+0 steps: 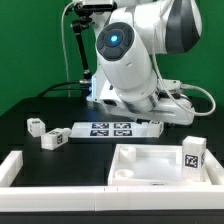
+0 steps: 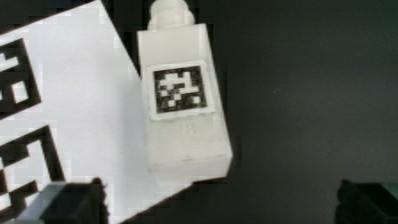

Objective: Assemble square table

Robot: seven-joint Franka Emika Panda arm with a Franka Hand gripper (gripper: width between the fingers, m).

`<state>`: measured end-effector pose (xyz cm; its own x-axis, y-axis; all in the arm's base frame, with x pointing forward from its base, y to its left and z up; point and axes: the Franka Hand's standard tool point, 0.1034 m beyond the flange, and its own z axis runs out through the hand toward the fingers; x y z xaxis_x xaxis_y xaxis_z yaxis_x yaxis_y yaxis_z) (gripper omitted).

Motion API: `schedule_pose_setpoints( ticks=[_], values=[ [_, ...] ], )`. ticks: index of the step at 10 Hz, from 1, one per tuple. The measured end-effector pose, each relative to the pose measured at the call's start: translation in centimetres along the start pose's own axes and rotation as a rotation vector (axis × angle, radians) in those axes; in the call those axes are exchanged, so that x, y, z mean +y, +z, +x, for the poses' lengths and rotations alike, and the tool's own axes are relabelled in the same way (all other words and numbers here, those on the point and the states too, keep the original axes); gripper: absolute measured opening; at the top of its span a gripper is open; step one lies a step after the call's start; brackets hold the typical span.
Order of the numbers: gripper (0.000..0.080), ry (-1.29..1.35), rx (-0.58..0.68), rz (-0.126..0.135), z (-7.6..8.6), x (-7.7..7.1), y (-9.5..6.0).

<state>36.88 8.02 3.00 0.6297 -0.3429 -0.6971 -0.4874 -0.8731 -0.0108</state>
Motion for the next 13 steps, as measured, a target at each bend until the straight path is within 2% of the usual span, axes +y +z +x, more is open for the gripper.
schedule_pose_setpoints(
  ticks=[1,3,4,5,7,9,10,11,13],
  values=[
    [0.0649,0.003,0.005,0.001,0.0,0.0,0.3],
    [0.0649,-0.009,-0.014,-0.014,-1.3,0.6,3.7],
    [0.0649,-0.024,-0.049,-0.004,-1.8,1.4,4.8],
    [0.0649,-0.020,-0.080,0.002,-1.8,2.1,5.3],
    [0.0649,-0.021,-0.072,-0.001,-1.7,1.9,5.1],
    [0.0388,-0.019,-0.072,0.000,-1.6,1.9,5.1],
    [0.0388,-0.019,-0.072,0.000,-1.6,1.9,5.1],
    [0.0286,-0.019,-0.072,0.000,-1.6,2.0,5.1],
    [0.0286,-0.019,-0.072,0.000,-1.6,2.0,5.1]
  ],
)
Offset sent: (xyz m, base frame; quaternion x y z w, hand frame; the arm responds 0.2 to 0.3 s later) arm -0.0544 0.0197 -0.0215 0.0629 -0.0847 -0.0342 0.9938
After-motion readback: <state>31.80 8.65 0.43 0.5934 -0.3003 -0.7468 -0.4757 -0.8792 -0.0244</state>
